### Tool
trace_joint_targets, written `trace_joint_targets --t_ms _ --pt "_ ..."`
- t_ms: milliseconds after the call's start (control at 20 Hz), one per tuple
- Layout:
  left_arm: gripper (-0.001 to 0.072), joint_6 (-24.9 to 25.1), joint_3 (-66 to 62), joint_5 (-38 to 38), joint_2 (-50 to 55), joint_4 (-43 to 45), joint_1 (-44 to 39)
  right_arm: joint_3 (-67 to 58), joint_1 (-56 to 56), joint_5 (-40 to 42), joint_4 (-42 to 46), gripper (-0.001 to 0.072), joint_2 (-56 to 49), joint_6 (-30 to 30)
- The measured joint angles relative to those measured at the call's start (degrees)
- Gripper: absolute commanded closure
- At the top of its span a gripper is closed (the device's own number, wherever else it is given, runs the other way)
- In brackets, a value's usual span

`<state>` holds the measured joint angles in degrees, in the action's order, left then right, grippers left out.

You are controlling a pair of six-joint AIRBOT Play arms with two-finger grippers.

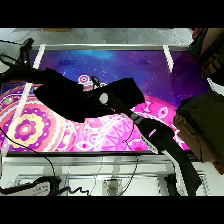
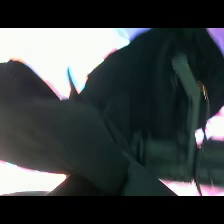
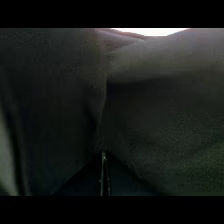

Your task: Fold the clothes and pants, and hang the long-sleeved shirts on hangers.

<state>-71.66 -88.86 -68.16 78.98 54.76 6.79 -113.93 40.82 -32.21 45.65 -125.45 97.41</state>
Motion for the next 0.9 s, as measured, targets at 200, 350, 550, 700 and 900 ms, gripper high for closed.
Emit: trace_joint_targets --t_ms 200,350,550,700,900 --pt "0.069 -3.37 0.0 3.15 0.0 0.48 2.69 -0.04 1.68 2.21 -1.18 0.0695 -0.07 0.74" --pt "0.069 -5.84 0.0 4.39 0.81 0.11 1.27 -0.04 -1.29 -2.49 3.02 0.0695 1.77 0.76" --pt "0.069 -9.42 0.0 6.97 4.48 -3.08 -5.6 -0.07 -9.92 -13.09 12.76 0.0694 7.72 0.85" --pt "0.069 -10.93 0.0 14.49 8.66 -8.0 -13.16 -0.09 -17.59 -19.61 17.94 0.0694 13.42 0.76" --pt "0.0109 -11.74 -0.02 27.85 14.86 -13.53 -24.06 -0.09 -25.35 -25.81 21.03 0.0694 18.95 0.0"
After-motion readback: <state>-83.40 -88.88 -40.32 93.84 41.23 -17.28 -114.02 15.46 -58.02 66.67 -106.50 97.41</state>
